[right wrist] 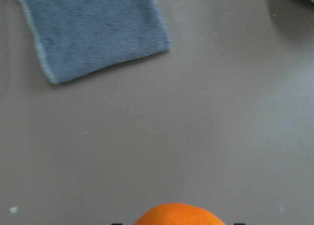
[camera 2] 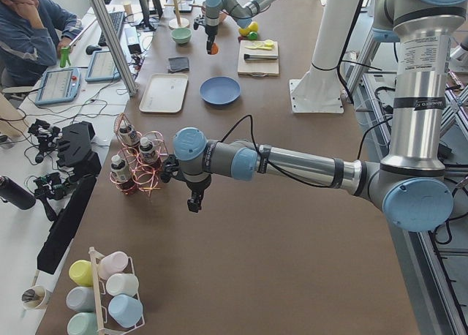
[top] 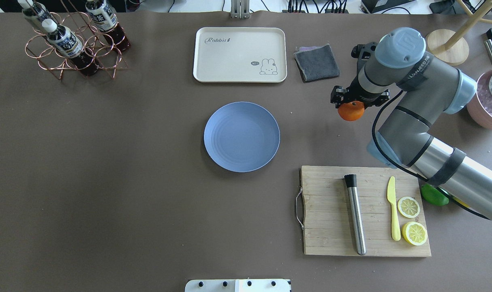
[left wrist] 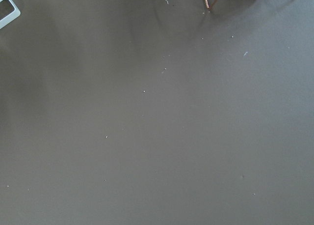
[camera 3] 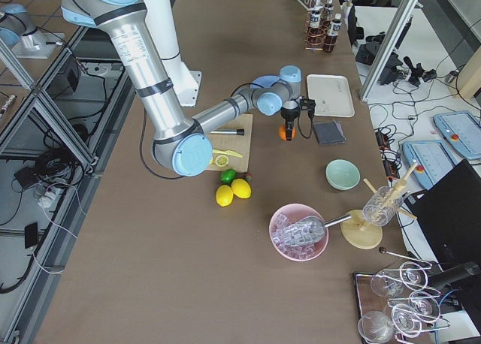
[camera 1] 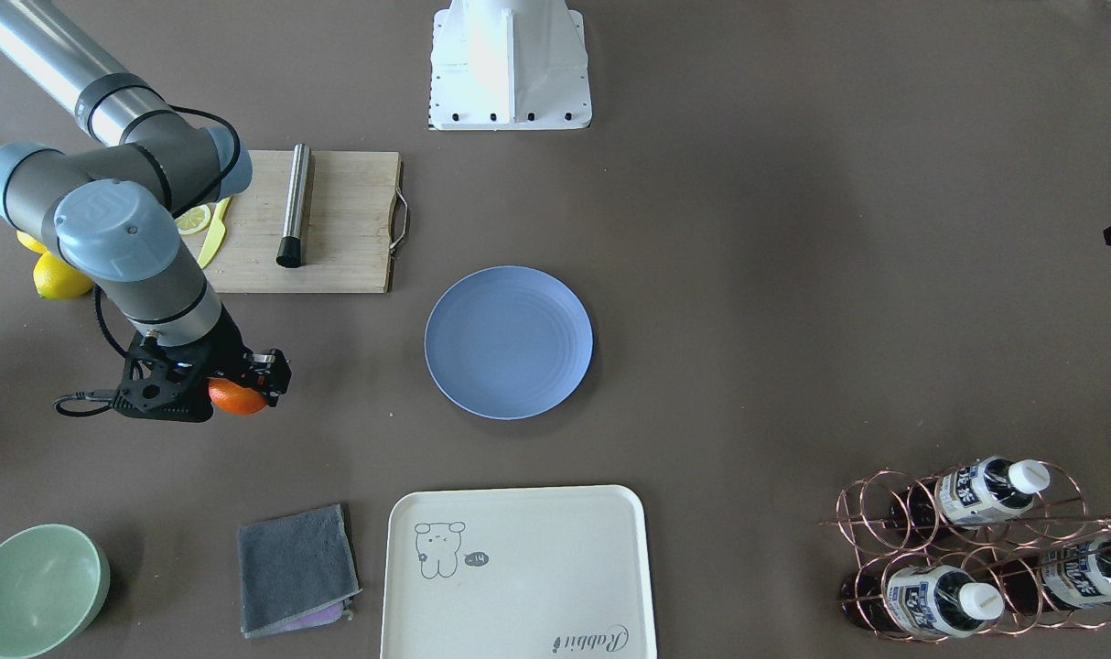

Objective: Pick orange to plate
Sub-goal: 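Carry the orange with the right gripper over the blue plate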

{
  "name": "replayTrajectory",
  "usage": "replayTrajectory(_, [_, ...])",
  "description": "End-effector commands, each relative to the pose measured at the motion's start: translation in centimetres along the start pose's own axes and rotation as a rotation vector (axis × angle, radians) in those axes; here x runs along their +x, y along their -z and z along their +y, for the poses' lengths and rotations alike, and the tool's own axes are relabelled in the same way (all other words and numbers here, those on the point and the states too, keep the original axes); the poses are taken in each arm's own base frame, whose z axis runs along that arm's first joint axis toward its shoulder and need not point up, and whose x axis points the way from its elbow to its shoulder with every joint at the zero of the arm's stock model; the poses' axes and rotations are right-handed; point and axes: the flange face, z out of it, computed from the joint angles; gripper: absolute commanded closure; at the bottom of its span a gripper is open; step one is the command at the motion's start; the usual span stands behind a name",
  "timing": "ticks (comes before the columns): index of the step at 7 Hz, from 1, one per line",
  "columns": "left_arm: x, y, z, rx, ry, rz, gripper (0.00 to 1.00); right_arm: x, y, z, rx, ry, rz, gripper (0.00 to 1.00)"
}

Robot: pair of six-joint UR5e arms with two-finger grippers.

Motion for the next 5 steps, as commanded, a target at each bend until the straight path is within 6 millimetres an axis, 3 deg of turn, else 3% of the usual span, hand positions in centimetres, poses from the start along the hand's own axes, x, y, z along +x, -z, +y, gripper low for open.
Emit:
replayTrajectory(1, [-0.1, -0.2, 0.0, -0.004, 0.004, 0.0, 0.02, -12.7, 4.7, 4.8, -0.025, -0.138, -0.039, 1.0])
replayTrajectory(2, [-0.1, -0.3, 0.0, -0.005, 0.003, 0.001, 0.02, -17.7, 4.2, 6.9, -0.004, -0.173, -0.041, 1.0])
replayTrajectory(3, [0.0, -0.2, 0.0, -0.003, -0.001, 0.001, 0.02, -22.1, 2.8, 7.7, 0.024, -0.231, -0.024, 1.0])
replayTrajectory(4, [0.1, -0.3, 0.0, -0.008, 0.0, 0.0, 0.02, -24.1, 0.7, 8.0, 0.032, -0.25, -0.042, 1.0])
replayTrajectory(5, [-0.1, -0.5, 0.1, -0.015, 0.006, 0.0, 0.02, -24.6, -1.5, 8.6, 0.046, -0.28, -0.062, 1.0])
